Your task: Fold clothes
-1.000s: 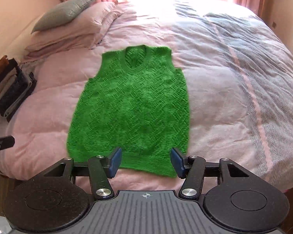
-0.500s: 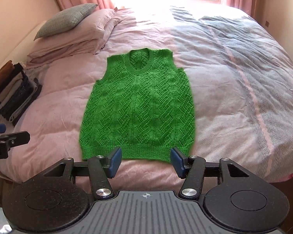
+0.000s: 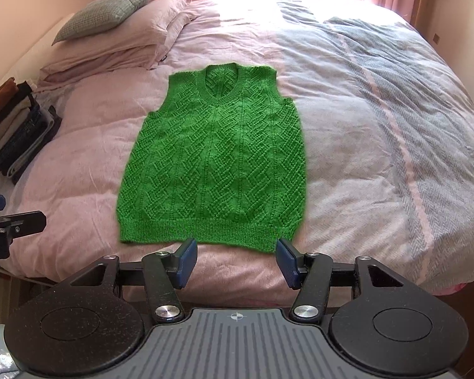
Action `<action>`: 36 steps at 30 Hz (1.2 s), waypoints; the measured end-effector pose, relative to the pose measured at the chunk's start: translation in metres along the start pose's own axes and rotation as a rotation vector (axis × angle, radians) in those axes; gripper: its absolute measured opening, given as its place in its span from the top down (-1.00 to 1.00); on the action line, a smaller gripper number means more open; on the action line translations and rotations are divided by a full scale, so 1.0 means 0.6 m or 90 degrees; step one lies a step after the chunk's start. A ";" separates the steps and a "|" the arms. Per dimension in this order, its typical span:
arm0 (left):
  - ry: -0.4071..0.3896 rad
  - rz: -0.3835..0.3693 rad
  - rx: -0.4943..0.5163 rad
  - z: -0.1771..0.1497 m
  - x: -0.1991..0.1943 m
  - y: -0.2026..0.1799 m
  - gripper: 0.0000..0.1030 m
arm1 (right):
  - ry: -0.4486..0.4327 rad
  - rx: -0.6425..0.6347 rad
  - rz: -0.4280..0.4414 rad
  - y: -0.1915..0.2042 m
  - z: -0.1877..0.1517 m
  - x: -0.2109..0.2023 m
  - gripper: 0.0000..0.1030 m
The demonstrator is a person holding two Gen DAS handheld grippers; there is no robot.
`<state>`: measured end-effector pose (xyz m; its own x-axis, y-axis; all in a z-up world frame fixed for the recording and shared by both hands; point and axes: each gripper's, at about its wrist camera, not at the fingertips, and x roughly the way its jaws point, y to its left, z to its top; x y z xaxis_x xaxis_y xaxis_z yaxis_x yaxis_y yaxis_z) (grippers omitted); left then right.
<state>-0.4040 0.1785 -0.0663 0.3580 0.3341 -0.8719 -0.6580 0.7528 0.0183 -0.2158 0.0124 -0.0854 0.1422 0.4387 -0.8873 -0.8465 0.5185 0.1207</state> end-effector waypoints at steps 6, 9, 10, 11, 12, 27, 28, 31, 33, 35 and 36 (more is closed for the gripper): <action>0.009 0.003 -0.003 0.000 0.004 -0.010 -0.86 | 0.013 -0.003 0.004 -0.006 0.001 0.007 -0.01; 0.014 0.003 -0.004 0.001 0.006 -0.012 -0.86 | 0.017 -0.005 0.005 -0.009 0.002 0.010 -0.01; 0.016 0.004 -0.004 0.001 0.007 -0.014 -0.86 | 0.019 -0.005 0.006 -0.009 0.003 0.011 -0.01; 0.017 0.005 -0.004 0.001 0.008 -0.016 -0.86 | 0.021 -0.005 0.006 -0.011 0.003 0.012 -0.01; 0.018 0.004 -0.004 0.002 0.008 -0.018 -0.86 | 0.023 -0.005 0.006 -0.012 0.004 0.013 -0.01; 0.030 0.012 0.002 0.027 0.022 -0.048 -0.86 | 0.034 -0.004 0.014 -0.045 0.029 0.028 -0.01; 0.031 0.013 0.001 0.029 0.023 -0.051 -0.86 | 0.035 -0.005 0.015 -0.048 0.032 0.030 -0.01; 0.032 0.018 -0.001 0.038 0.027 -0.060 -0.86 | 0.038 -0.013 0.021 -0.057 0.041 0.034 -0.01; 0.034 0.022 -0.005 0.044 0.031 -0.067 -0.86 | 0.040 -0.019 0.025 -0.065 0.050 0.038 -0.01; 0.035 0.027 -0.010 0.051 0.035 -0.074 -0.86 | 0.042 -0.027 0.030 -0.071 0.058 0.044 -0.01; 0.036 0.029 -0.013 0.054 0.037 -0.077 -0.86 | 0.044 -0.032 0.032 -0.074 0.063 0.047 -0.01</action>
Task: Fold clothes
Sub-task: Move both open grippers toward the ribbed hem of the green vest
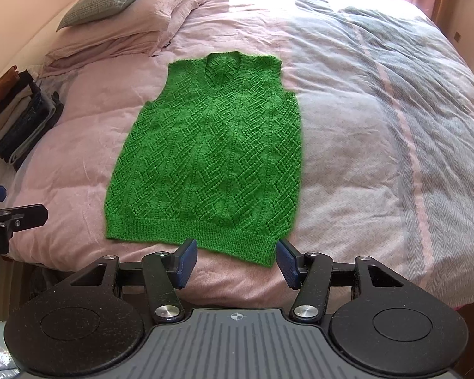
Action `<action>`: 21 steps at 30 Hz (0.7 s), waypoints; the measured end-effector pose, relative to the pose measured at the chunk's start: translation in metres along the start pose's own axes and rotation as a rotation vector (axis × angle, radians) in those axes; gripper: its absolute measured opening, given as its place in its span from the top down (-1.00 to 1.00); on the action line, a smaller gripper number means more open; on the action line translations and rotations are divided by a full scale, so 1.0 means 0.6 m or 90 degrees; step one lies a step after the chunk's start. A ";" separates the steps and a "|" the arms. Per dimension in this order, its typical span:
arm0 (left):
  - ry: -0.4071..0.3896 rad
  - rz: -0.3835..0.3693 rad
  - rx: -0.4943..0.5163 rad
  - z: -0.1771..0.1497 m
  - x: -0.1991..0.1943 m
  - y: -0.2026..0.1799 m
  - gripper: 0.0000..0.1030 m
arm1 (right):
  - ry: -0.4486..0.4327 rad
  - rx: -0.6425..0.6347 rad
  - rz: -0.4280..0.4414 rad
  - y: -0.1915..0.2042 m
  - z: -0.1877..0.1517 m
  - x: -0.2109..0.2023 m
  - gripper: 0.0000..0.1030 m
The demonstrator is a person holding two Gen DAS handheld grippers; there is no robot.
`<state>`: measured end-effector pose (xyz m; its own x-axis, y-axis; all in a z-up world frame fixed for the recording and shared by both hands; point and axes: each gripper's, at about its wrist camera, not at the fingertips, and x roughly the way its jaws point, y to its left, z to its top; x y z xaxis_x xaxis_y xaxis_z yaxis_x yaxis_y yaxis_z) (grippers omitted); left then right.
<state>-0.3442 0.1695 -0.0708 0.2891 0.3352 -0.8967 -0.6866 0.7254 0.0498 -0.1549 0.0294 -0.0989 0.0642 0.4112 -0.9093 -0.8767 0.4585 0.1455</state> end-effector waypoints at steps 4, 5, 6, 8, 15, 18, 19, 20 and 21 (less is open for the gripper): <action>0.003 0.011 -0.013 0.015 0.007 -0.013 -0.86 | 0.005 -0.020 0.011 -0.015 0.018 0.008 -0.01; 0.004 0.013 -0.017 0.018 0.009 -0.016 -0.86 | 0.006 -0.025 0.013 -0.020 0.023 0.011 -0.01; 0.005 0.016 -0.021 0.021 0.011 -0.019 -0.86 | 0.007 -0.030 0.015 -0.022 0.027 0.014 -0.01; 0.006 0.021 -0.027 0.028 0.014 -0.026 -0.86 | 0.007 -0.041 0.018 -0.031 0.037 0.018 -0.01; 0.009 0.035 -0.048 0.047 0.024 -0.041 -0.86 | -0.009 -0.066 0.041 -0.052 0.062 0.025 -0.01; 0.008 0.040 -0.045 0.056 0.030 -0.048 -0.87 | -0.022 -0.067 0.047 -0.061 0.070 0.026 -0.01; 0.008 0.043 -0.044 0.058 0.033 -0.051 -0.87 | -0.024 -0.065 0.048 -0.064 0.073 0.028 -0.01; 0.007 0.044 -0.043 0.061 0.036 -0.054 -0.87 | -0.026 -0.063 0.049 -0.069 0.075 0.030 -0.01; 0.007 0.045 -0.042 0.063 0.039 -0.054 -0.87 | -0.028 -0.059 0.050 -0.075 0.080 0.032 -0.01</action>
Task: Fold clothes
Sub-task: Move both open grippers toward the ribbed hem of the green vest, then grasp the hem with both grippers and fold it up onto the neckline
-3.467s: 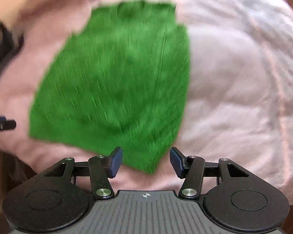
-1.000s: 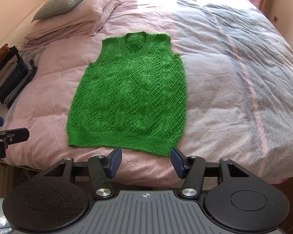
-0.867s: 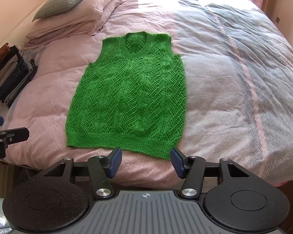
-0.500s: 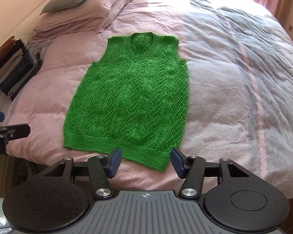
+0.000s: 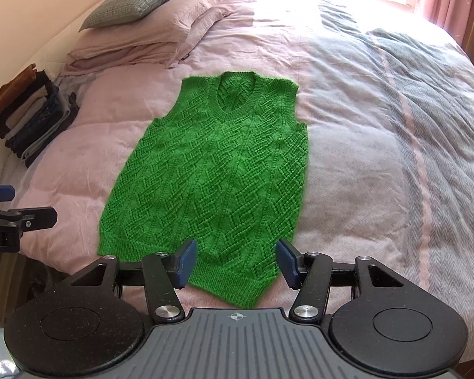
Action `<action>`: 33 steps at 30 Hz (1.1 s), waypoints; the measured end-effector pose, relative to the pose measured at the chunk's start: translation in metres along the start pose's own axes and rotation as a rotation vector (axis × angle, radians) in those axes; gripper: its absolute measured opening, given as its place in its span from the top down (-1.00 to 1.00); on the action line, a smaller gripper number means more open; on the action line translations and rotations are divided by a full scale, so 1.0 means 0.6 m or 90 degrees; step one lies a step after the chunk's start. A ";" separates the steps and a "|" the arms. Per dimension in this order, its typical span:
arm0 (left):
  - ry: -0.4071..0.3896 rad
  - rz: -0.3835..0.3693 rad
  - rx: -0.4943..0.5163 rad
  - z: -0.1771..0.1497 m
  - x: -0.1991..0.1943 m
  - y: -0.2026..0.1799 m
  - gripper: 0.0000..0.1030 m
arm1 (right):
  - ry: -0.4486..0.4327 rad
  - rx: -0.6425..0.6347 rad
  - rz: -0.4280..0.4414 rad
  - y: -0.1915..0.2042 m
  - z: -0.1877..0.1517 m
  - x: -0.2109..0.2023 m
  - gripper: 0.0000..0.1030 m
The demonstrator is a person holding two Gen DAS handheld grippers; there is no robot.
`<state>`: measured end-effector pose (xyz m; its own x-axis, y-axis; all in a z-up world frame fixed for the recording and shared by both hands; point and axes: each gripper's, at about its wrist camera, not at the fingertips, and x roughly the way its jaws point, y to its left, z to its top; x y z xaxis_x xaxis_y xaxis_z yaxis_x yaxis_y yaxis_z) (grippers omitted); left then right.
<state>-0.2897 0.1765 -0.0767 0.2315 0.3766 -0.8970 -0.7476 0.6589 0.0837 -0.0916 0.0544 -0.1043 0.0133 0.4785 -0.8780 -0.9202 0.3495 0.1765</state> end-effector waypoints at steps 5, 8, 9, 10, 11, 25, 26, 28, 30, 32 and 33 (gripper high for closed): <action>0.012 0.003 -0.001 0.009 0.020 -0.003 -0.89 | -0.028 -0.001 0.006 -0.018 0.012 0.007 -0.01; 0.012 0.009 0.003 0.016 0.033 0.000 -0.91 | -0.030 -0.021 -0.009 -0.021 0.023 0.023 -0.01; 0.013 0.012 0.004 0.019 0.037 0.002 -0.92 | -0.028 -0.027 -0.008 -0.023 0.026 0.029 -0.01; 0.013 0.011 0.005 0.021 0.043 0.005 -0.92 | -0.029 -0.026 -0.003 -0.025 0.029 0.034 -0.01; 0.015 0.006 0.005 0.025 0.048 0.009 -0.92 | -0.030 -0.022 0.006 -0.028 0.031 0.039 -0.01; 0.000 -0.088 0.043 0.124 0.245 0.076 -0.84 | 0.009 0.039 -0.004 -0.119 0.076 0.201 -0.01; 0.003 -0.097 0.052 0.134 0.275 0.084 -0.83 | 0.010 0.042 -0.002 -0.132 0.086 0.221 -0.01; 0.010 -0.103 0.063 0.155 0.331 0.102 -0.80 | 0.011 0.039 -0.005 -0.157 0.116 0.264 -0.01; 0.005 -0.113 0.080 0.181 0.385 0.118 -0.74 | -0.001 0.016 -0.004 -0.178 0.152 0.304 -0.01; -0.010 -0.123 0.109 0.211 0.434 0.130 -0.68 | -0.015 -0.018 -0.005 -0.193 0.193 0.343 -0.01; -0.020 -0.126 0.126 0.230 0.459 0.135 -0.67 | -0.025 -0.040 -0.002 -0.200 0.216 0.365 -0.01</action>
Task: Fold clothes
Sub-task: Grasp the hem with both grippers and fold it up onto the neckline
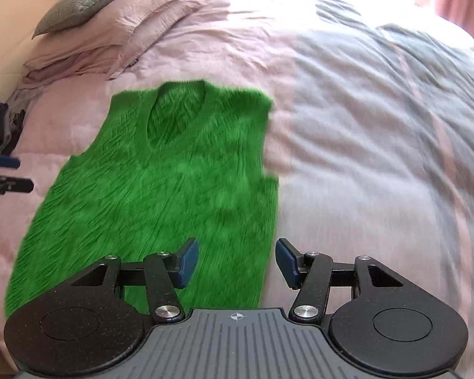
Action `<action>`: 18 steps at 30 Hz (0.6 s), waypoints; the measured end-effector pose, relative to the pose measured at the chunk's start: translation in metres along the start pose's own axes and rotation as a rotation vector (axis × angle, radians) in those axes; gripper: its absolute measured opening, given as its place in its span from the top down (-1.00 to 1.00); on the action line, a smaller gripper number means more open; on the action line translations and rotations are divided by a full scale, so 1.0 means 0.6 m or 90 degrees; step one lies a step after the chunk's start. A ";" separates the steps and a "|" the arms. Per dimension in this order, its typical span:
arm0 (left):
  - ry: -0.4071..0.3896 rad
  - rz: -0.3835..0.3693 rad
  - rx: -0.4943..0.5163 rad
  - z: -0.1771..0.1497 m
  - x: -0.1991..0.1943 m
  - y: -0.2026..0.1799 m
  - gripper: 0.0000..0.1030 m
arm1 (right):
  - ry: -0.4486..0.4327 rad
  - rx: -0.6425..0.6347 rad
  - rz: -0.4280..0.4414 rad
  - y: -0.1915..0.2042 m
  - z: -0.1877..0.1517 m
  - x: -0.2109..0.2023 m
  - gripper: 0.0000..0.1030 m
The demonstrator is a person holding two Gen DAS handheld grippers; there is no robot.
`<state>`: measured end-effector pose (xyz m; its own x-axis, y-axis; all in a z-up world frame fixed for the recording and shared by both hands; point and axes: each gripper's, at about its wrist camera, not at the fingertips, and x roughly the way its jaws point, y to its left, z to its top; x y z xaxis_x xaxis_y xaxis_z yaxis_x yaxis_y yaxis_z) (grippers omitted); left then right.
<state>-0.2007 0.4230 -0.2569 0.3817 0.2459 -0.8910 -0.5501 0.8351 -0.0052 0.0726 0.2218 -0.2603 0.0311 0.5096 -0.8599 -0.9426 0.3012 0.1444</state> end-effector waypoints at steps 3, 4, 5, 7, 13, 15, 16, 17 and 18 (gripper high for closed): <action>-0.051 -0.011 0.069 0.052 0.062 0.033 -0.67 | -0.028 -0.059 -0.002 -0.017 0.062 0.067 -0.01; -0.068 -0.017 0.095 0.072 0.083 0.040 -0.67 | -0.040 -0.080 -0.001 -0.021 0.080 0.087 -0.01; -0.083 -0.025 0.118 0.092 0.105 0.049 -0.67 | -0.051 -0.102 -0.002 -0.024 0.098 0.107 -0.01; -0.099 -0.035 0.158 0.132 0.145 0.060 -0.65 | -0.069 -0.144 -0.017 -0.029 0.135 0.148 -0.01; -0.124 -0.075 0.241 0.226 0.242 0.086 -0.53 | -0.085 -0.207 0.002 -0.049 0.215 0.238 -0.01; -0.112 -0.085 0.269 0.244 0.270 0.093 -0.45 | -0.078 -0.217 0.009 -0.053 0.231 0.261 -0.01; -0.103 -0.086 0.279 0.250 0.283 0.097 -0.42 | -0.075 -0.220 0.012 -0.055 0.238 0.270 -0.01; -0.095 -0.088 0.288 0.255 0.295 0.101 -0.38 | -0.070 -0.221 0.013 -0.059 0.243 0.280 -0.01; -0.086 -0.091 0.293 0.260 0.308 0.107 -0.34 | -0.062 -0.221 0.022 -0.062 0.248 0.291 -0.01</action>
<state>-0.0495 0.5987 -0.3508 0.5388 0.1498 -0.8290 -0.1121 0.9881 0.1057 0.1623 0.4195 -0.3427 0.0124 0.5940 -0.8043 -0.9999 -0.0006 -0.0159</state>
